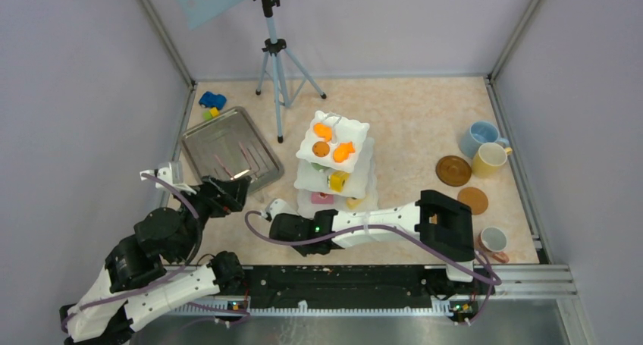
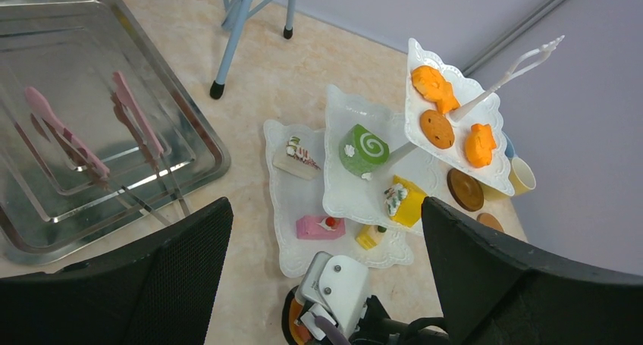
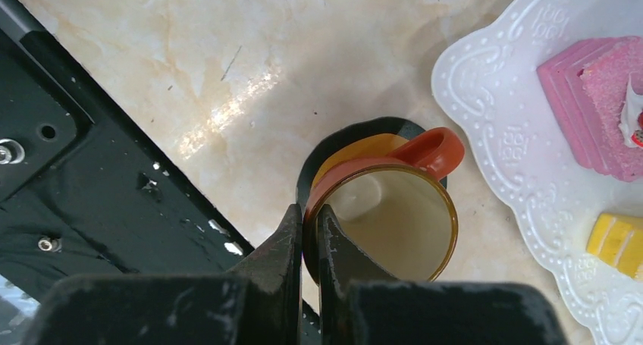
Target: Serve the afternoon tea
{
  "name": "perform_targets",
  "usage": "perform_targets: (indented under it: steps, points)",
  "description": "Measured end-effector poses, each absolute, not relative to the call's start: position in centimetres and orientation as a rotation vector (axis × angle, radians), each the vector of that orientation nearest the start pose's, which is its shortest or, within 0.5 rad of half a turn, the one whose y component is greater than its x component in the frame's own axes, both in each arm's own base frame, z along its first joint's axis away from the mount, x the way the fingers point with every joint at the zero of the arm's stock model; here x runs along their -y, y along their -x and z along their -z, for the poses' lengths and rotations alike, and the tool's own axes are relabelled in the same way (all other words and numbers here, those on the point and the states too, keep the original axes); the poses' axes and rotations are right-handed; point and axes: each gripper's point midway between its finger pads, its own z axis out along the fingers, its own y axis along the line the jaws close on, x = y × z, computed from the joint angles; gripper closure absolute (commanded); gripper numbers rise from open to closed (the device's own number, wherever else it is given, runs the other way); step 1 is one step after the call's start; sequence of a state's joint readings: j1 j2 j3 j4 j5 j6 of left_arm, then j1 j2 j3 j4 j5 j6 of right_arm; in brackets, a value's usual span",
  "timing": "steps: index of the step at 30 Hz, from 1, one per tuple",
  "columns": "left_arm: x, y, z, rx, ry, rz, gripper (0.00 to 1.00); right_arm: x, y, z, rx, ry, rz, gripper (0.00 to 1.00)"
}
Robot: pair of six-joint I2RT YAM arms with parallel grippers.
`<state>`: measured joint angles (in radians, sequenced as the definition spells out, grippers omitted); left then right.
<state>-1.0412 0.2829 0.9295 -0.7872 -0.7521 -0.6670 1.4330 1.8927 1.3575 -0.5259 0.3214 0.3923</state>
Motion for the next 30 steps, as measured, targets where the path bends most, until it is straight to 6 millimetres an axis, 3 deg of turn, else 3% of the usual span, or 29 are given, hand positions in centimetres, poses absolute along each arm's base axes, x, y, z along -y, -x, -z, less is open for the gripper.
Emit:
perform_targets:
  steps: [9,13,18,21,26,28,30]
  points:
    - [6.9,-15.7,-31.9,-1.698,0.242,0.643,0.01,-41.6,-9.9,-5.6,-2.256,1.265,-0.244,0.93]
    - [6.9,-15.7,-31.9,-1.698,0.242,0.643,0.01,-41.6,-9.7,-5.5,-2.256,1.283,-0.247,0.7]
    - [6.9,-15.7,-31.9,-1.698,0.242,0.643,0.01,-41.6,-9.5,-6.5,-2.237,1.285,-0.264,0.57]
    - [7.0,-15.7,-31.9,-1.698,0.241,0.643,0.01,-41.3,-9.7,-8.7,-2.212,1.25,-0.275,0.55]
    - [7.1,-15.8,-31.9,-1.7,0.239,0.643,0.01,-40.0,-10.5,-16.7,-2.113,1.086,-0.394,0.51]
    - [7.2,-15.8,-31.9,-1.698,0.239,0.647,0.01,-38.5,-10.9,-20.5,-2.054,0.976,-0.472,0.47]
    - [7.4,-15.9,-31.8,-1.697,0.238,0.648,0.01,-35.7,-11.3,-23.0,-2.011,0.869,-0.512,0.45]
